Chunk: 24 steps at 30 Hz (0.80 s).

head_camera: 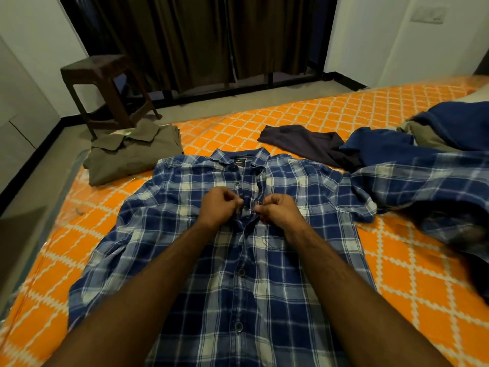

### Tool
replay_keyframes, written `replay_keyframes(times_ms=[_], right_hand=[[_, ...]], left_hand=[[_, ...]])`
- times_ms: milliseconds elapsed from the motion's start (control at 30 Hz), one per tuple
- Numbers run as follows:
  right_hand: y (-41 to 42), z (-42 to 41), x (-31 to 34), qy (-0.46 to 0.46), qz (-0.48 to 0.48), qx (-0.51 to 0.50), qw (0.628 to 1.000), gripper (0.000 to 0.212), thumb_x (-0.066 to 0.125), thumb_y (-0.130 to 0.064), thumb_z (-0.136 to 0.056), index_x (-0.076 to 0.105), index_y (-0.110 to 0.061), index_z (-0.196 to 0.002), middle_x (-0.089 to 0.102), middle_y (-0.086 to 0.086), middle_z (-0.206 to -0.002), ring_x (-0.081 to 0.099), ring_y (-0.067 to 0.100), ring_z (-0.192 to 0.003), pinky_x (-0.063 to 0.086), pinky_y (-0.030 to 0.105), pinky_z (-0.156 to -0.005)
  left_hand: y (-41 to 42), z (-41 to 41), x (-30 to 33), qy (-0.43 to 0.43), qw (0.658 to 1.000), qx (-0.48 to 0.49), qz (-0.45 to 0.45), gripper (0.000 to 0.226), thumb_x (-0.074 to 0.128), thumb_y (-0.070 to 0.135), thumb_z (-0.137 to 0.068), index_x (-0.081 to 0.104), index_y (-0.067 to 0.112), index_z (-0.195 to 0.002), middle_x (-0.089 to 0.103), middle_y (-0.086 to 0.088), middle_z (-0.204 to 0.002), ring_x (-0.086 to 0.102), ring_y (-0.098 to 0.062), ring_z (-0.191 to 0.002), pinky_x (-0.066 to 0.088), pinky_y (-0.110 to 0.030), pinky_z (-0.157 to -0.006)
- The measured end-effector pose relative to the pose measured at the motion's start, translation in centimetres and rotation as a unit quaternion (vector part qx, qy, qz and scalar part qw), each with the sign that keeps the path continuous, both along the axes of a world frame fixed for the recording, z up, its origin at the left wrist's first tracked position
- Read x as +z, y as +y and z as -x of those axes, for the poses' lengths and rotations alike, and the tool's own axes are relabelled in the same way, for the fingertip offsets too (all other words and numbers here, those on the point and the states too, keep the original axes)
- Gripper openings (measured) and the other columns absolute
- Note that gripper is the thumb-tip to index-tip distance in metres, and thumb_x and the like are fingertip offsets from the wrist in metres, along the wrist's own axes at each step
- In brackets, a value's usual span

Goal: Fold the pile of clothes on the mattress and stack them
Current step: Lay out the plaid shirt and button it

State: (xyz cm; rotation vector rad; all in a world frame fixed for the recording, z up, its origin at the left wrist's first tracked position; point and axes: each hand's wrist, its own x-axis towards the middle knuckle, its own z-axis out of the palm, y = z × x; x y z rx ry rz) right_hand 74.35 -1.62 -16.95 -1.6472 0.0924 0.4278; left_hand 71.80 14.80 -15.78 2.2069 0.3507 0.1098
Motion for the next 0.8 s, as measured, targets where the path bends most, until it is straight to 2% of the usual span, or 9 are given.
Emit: replay_keyframes(times_ms=[100, 233, 333, 500, 600, 800], right_hand=[[0.5, 0.1, -0.3, 0.001, 0.0, -0.018, 1.0, 0.014, 0.067, 0.001, -0.091, 0.061, -0.009, -0.082, 0.064, 0.009, -0.082, 0.059, 0.015, -0.071, 0.054, 0.029, -0.067], [0.7, 0.2, -0.7, -0.013, -0.005, -0.026, 1.0, 0.013, 0.066, -0.002, -0.091, 0.062, -0.01, -0.083, 0.064, 0.008, -0.083, 0.061, 0.016, -0.072, 0.053, 0.03, -0.063], [0.9, 0.8, -1.1, -0.044, 0.017, -0.038, 0.998, 0.009, 0.07, -0.005, -0.088, 0.066, -0.013, -0.09, 0.07, 0.011, -0.088, 0.066, 0.023, -0.079, 0.059, 0.043, -0.075], [1.2, 1.8, -1.9, -0.096, 0.003, -0.077, 0.992, 0.008, 0.072, -0.009, -0.089, 0.069, -0.015, -0.092, 0.071, 0.004, -0.083, 0.067, 0.019, -0.075, 0.058, 0.038, -0.074], [1.3, 2.4, -2.6, -0.141, 0.014, -0.096, 0.985, 0.007, 0.073, -0.012, -0.089, 0.072, -0.019, -0.091, 0.073, -0.001, -0.082, 0.071, 0.015, -0.079, 0.061, 0.034, -0.078], [1.0, 2.0, -2.7, -0.129, -0.015, -0.067, 0.989, 0.015, 0.064, -0.015, -0.094, 0.078, -0.014, -0.091, 0.077, 0.001, -0.084, 0.074, 0.021, -0.084, 0.061, 0.047, -0.084]], left_hand=[[-0.1, -0.1, 0.5, 0.007, 0.995, 0.032, 0.09, 0.007, 0.071, 0.015, -0.092, 0.071, 0.009, -0.089, 0.071, -0.005, -0.086, 0.066, -0.013, -0.077, 0.048, -0.022, -0.059], [-0.5, 0.0, 0.8, 0.019, 0.986, 0.027, 0.163, 0.012, 0.07, 0.007, -0.092, 0.07, -0.004, -0.095, 0.07, -0.015, -0.08, 0.066, -0.017, -0.066, 0.053, -0.024, -0.049], [-1.0, 0.3, 0.4, 0.036, 0.972, 0.037, 0.228, 0.014, 0.066, 0.004, -0.094, 0.068, -0.008, -0.1, 0.069, -0.018, -0.083, 0.067, -0.018, -0.066, 0.058, -0.026, -0.053], [-1.7, 0.6, -1.0, 0.019, 0.974, 0.051, 0.221, 0.007, 0.065, 0.003, -0.095, 0.07, -0.001, -0.098, 0.068, -0.012, -0.081, 0.064, -0.015, -0.068, 0.054, -0.023, -0.052], [-1.8, 0.5, -1.3, 0.015, 0.975, 0.051, 0.214, 0.009, 0.066, 0.004, -0.094, 0.07, -0.001, -0.1, 0.069, -0.014, -0.085, 0.065, -0.016, -0.072, 0.053, -0.023, -0.054], [-1.4, 0.5, -1.7, 0.019, 0.975, 0.055, 0.212, 0.009, 0.067, 0.003, -0.093, 0.071, -0.003, -0.099, 0.07, -0.015, -0.09, 0.064, -0.016, -0.074, 0.052, -0.019, -0.051]])
